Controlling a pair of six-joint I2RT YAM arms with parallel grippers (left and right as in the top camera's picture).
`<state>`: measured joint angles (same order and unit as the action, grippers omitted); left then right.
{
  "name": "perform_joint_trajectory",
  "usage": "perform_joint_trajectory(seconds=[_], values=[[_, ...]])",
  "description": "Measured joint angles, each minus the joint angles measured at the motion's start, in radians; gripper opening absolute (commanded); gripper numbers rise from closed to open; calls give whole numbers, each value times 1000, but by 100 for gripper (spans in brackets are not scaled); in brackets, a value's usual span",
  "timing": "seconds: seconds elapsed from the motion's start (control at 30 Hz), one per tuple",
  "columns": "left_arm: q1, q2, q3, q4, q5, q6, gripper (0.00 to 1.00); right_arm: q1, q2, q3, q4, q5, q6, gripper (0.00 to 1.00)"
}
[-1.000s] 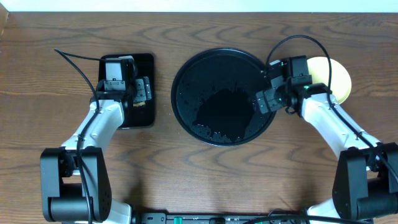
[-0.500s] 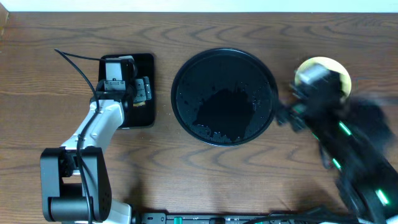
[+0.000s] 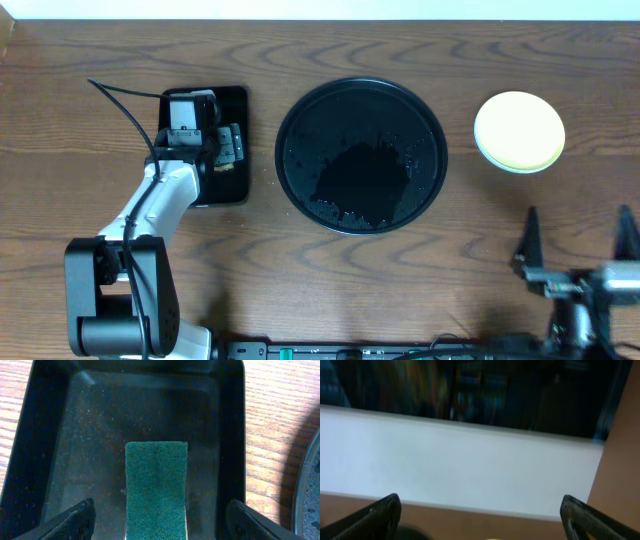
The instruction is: Clean dirty plates on tray and stack at the side
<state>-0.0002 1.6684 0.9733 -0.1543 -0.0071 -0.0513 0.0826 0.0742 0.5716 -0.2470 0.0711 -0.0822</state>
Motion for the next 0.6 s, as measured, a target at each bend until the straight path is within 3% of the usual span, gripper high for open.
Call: perform_joint_trajectory(seconds=[0.2, 0.3, 0.47, 0.6], values=[[0, 0, 0, 0, 0, 0, 84, -2, -60, -362, 449, -46, 60, 99], [0, 0, 0, 0, 0, 0, 84, -5, -61, -492, 536, -56, 72, 99], [0, 0, 0, 0, 0, 0, 84, -8, -62, -564, 456, -57, 78, 99], [0, 0, 0, 0, 0, 0, 84, -8, -65, -563, 225, -58, 79, 99]])
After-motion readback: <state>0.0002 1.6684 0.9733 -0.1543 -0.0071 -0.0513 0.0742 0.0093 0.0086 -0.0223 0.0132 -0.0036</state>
